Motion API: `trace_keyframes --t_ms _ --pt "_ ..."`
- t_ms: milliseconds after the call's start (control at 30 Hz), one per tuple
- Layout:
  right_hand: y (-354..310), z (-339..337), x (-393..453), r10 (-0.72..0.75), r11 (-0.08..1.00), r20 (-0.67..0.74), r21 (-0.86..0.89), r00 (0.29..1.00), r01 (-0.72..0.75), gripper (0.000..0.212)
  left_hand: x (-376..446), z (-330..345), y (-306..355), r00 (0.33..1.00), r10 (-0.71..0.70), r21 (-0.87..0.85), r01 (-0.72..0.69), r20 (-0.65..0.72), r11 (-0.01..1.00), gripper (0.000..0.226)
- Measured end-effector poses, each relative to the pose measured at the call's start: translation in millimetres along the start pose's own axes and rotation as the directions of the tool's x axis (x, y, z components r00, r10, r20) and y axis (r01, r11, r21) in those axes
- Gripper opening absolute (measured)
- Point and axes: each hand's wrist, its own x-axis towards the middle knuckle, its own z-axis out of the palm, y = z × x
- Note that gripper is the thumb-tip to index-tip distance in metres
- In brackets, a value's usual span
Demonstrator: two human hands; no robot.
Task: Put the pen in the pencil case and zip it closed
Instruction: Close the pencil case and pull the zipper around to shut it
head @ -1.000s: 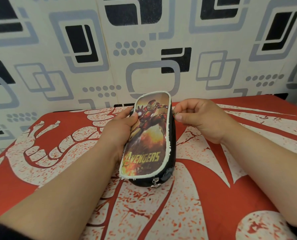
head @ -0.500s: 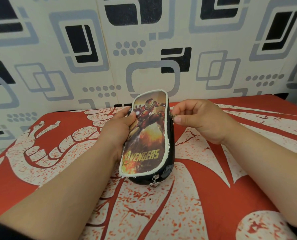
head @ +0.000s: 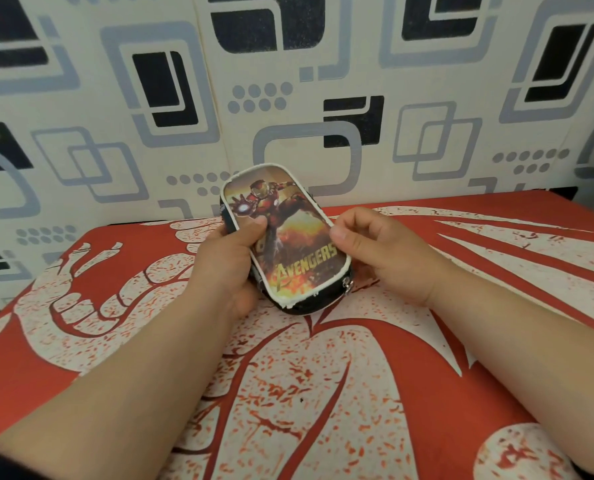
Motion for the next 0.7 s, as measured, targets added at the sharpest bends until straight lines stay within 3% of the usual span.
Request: trace_keyframes --t_ms 167,300,433,567,700 --pt "-3.1 -3.4 -1.6 -0.012 0.998 -0.008 -0.054 1.0 0.011 0.018 4.9 -3.0 0.8 0.994 0.014 -0.064 -0.021 -0.11 0.998 0.023" --pt "-4.3 -2.6 -4.3 -0.008 0.981 0.026 -0.192 1.0 0.013 0.033 6.0 -4.6 1.2 0.987 0.039 -0.062 -0.049 -0.159 0.997 0.024" --pt "-5.0 4.1 -5.0 -0.018 0.986 0.047 -0.162 0.999 0.025 0.035 6.2 -4.0 0.6 0.986 0.044 -0.076 -0.057 -0.159 0.996 0.026" --pt "-4.6 7.5 -3.9 -0.069 0.988 -0.036 -0.142 0.997 0.063 0.023 5.4 -2.2 -0.4 0.98 0.081 -0.074 -0.096 -0.182 0.993 0.028" --pt "-3.4 11.1 -1.6 -0.155 0.967 -0.181 -0.23 0.971 0.111 0.022 2.9 1.1 0.1 0.963 0.115 0.012 -0.115 -0.244 0.993 0.033"
